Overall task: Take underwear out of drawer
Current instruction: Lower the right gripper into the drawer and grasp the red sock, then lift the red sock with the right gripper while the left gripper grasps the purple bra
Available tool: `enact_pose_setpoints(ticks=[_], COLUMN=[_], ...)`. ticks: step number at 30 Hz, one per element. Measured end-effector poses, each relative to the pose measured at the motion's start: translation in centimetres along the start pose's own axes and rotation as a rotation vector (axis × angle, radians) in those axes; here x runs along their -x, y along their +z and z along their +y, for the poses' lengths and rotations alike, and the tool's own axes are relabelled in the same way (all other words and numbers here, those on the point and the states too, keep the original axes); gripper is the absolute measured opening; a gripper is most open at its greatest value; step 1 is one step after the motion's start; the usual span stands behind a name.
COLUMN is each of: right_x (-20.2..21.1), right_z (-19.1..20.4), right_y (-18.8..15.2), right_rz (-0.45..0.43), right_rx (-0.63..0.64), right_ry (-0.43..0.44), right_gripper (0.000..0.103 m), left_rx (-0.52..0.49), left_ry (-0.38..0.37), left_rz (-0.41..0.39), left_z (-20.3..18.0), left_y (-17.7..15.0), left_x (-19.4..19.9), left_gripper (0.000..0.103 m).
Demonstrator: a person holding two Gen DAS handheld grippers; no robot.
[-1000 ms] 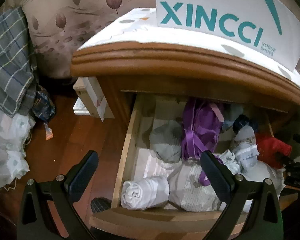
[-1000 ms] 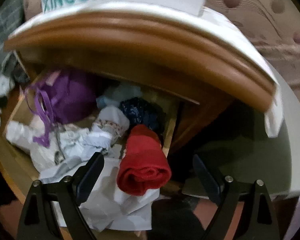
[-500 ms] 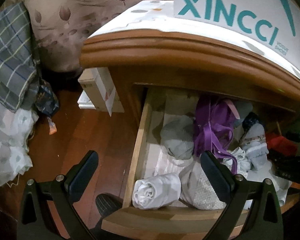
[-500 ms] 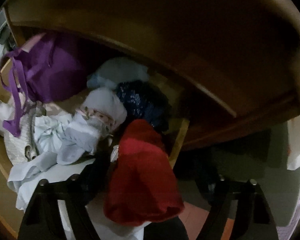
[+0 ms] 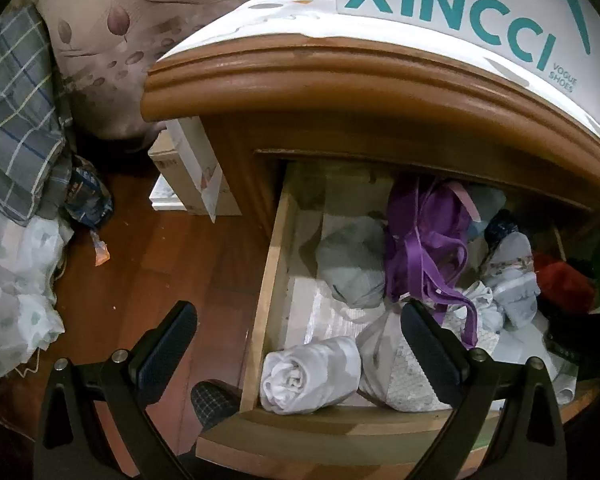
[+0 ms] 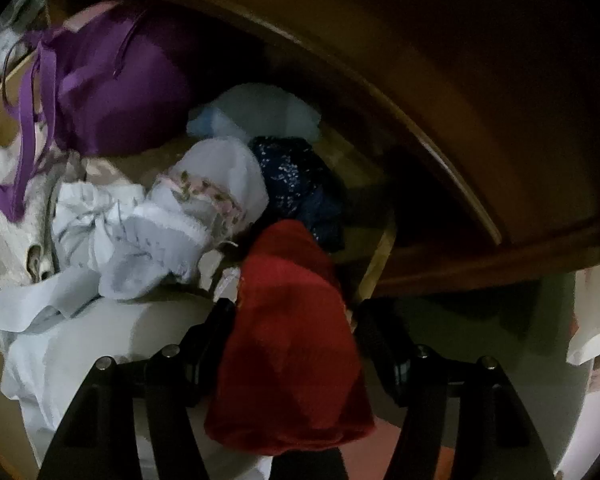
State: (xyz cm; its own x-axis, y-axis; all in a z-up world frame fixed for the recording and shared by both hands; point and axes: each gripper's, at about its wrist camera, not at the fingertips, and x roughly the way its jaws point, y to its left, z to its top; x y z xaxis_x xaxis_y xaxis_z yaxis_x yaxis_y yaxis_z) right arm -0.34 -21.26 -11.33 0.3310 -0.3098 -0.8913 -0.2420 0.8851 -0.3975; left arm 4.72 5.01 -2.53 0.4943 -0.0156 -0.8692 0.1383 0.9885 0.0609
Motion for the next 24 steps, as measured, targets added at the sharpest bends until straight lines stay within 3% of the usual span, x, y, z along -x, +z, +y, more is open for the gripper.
enact_pose_setpoints(ticks=[5, 7, 11, 14, 24], right_x=[0.3, 0.2, 0.7, 1.9, 6.2], right_z=[0.4, 0.7, 1.7, 2.6, -0.7], right_y=[0.1, 0.1, 0.0, 0.3, -0.7], right_rz=[0.011, -0.002, -0.02, -0.034, -0.124], right_rx=[0.051, 0.063, 0.084, 0.092, -0.132], right_ry=[-0.052, -0.072, -0.075, -0.094, 0.054], right_gripper=[0.063, 0.057, 0.035, 0.032, 0.03], left_rx=[0.021, 0.028, 0.04, 0.025, 0.016], left_ry=[-0.017, -0.01, -0.027, -0.015, -0.066], left_rz=[0.016, 0.02, 0.034, 0.025, 0.011], left_z=[0.3, 0.4, 0.6, 0.4, -0.1], left_y=[-0.2, -0.1, -0.1, -0.1, 0.1], left_x=[-0.2, -0.3, -0.5, -0.4, -0.1], left_gripper=[0.102, 0.102, 0.101, 0.102, 0.102])
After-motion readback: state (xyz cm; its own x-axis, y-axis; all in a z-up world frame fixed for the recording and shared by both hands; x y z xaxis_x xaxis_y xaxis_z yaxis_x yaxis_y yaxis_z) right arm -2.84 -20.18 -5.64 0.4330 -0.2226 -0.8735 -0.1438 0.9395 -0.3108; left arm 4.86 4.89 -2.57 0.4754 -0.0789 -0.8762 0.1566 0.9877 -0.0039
